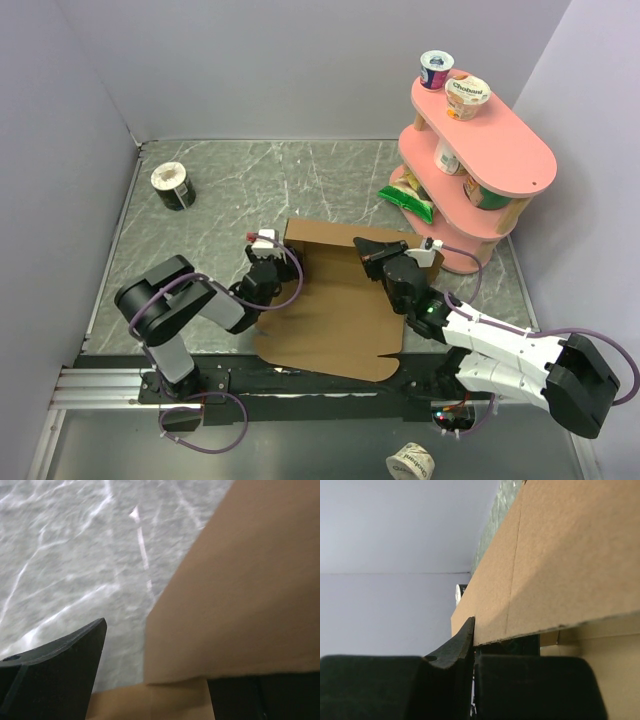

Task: Fold the paper box

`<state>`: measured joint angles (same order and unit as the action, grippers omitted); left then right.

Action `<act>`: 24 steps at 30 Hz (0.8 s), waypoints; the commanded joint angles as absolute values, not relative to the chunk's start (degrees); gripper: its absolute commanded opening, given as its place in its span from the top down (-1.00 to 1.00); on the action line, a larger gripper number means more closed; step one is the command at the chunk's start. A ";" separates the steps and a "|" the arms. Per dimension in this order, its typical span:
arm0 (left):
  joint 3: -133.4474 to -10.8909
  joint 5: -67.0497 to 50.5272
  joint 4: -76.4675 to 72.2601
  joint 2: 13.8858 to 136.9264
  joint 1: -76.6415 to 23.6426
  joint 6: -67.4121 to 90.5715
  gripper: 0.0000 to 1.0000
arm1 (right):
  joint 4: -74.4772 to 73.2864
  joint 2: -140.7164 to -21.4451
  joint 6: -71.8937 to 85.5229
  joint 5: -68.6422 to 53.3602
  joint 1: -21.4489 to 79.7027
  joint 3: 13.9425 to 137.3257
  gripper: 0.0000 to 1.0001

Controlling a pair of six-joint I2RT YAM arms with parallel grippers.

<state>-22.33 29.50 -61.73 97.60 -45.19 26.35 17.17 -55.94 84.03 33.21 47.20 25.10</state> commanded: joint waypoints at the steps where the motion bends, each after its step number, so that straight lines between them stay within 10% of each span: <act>1: -24.87 25.23 -71.27 99.40 -44.74 24.61 -0.63 | 12.83 -56.42 79.10 34.81 46.93 24.26 1.00; 6: -25.75 23.73 -73.04 100.54 -44.74 23.38 -0.64 | 13.01 -57.13 79.37 34.10 46.85 24.52 1.00; 24: -29.26 31.37 -72.17 103.19 -44.65 23.37 0.60 | 12.83 -57.66 79.45 33.66 46.85 24.79 1.00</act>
